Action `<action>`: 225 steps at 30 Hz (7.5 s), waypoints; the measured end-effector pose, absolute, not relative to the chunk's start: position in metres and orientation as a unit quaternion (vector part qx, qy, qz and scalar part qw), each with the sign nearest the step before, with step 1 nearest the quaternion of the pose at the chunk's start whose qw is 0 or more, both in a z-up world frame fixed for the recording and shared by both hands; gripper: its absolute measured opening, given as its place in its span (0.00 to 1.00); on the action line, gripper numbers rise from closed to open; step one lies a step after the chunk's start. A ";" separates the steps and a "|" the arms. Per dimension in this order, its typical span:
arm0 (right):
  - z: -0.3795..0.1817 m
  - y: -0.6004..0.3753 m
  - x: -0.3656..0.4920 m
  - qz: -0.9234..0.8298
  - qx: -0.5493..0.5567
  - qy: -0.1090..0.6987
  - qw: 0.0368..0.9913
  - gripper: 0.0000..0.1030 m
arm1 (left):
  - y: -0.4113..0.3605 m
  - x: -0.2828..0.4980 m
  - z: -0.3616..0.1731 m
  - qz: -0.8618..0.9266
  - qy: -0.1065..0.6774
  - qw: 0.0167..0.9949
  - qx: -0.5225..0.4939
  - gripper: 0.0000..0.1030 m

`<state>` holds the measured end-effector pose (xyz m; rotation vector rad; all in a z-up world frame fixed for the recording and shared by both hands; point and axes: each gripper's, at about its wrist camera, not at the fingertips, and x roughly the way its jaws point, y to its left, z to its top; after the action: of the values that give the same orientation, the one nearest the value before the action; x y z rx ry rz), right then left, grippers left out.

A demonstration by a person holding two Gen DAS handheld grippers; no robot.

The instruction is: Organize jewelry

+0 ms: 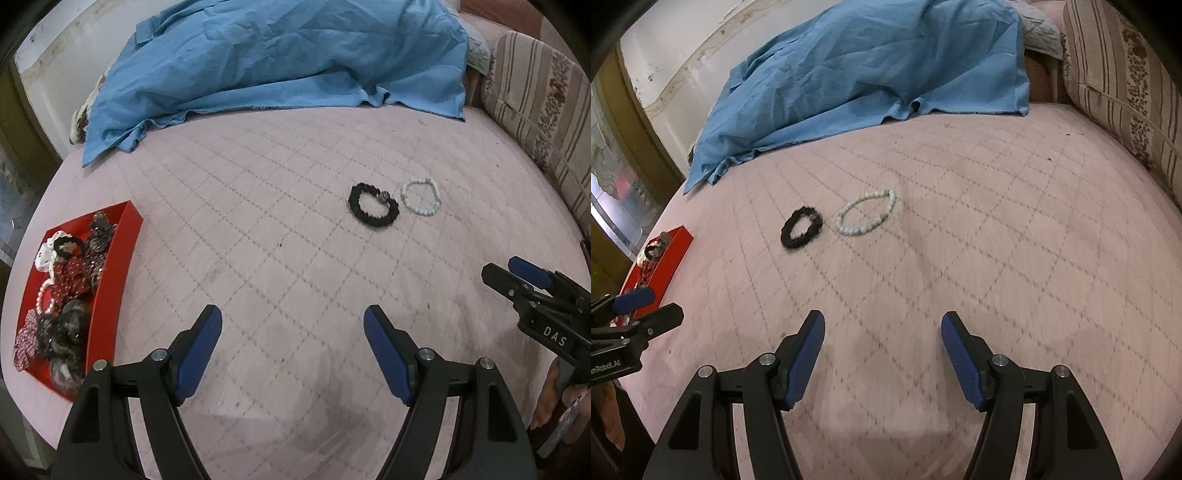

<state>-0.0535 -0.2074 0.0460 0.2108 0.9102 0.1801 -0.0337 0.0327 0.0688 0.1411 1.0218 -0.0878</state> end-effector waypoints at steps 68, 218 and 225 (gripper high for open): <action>0.124 -0.157 -0.069 0.126 0.052 0.370 0.919 0.06 | 0.063 -0.072 0.136 -0.105 0.402 0.909 -0.029 0.06; 0.111 0.267 0.055 0.290 -0.106 0.439 0.844 0.37 | 0.432 -0.040 0.075 0.141 0.376 0.882 -0.246 0.65; 0.129 0.247 0.038 0.288 -0.099 0.421 0.854 0.42 | 0.425 -0.046 0.084 0.147 0.363 0.891 -0.228 0.74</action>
<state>0.0379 0.2473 0.1288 -0.2090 0.8862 0.6066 -0.0457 0.4251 0.0838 -0.4742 0.7535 0.3051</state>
